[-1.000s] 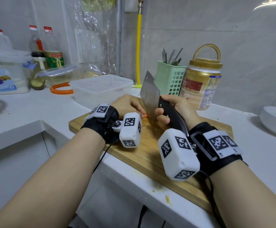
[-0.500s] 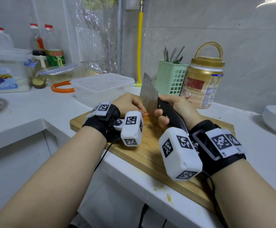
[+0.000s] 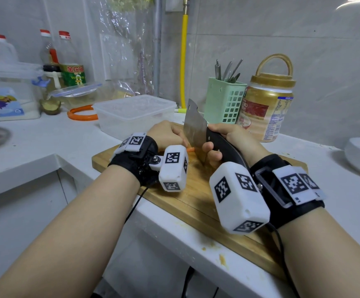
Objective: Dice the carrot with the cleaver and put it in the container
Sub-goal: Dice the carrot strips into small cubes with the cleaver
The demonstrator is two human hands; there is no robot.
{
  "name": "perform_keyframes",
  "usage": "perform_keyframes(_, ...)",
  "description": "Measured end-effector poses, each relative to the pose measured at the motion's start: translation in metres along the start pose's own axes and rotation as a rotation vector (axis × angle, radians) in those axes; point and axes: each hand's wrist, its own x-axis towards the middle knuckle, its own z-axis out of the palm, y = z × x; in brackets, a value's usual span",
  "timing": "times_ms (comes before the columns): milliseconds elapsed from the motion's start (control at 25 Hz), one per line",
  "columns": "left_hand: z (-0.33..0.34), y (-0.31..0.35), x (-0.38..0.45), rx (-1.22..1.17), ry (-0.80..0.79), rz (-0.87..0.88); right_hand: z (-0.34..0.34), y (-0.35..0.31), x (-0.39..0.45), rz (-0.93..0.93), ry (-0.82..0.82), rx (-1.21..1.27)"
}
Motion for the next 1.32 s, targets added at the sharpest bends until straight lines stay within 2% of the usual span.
perform_keyframes(200, 0.0, -0.004, 0.001, -0.02, 0.002, 0.024, -0.008, 0.002, -0.003, -0.004, -0.046, 0.123)
perform_keyframes(600, 0.001, -0.006, 0.004, -0.042, -0.065, 0.135, -0.008, 0.001, -0.006, -0.069, -0.047, 0.171)
perform_keyframes(1080, 0.002, -0.01, 0.008, -0.045, -0.071, 0.111, -0.003, 0.002, -0.004, -0.047, -0.032, 0.109)
perform_keyframes(1320, 0.002, -0.011, 0.008, -0.051, -0.071, 0.089, 0.0, -0.002, 0.001, -0.049, 0.035, -0.026)
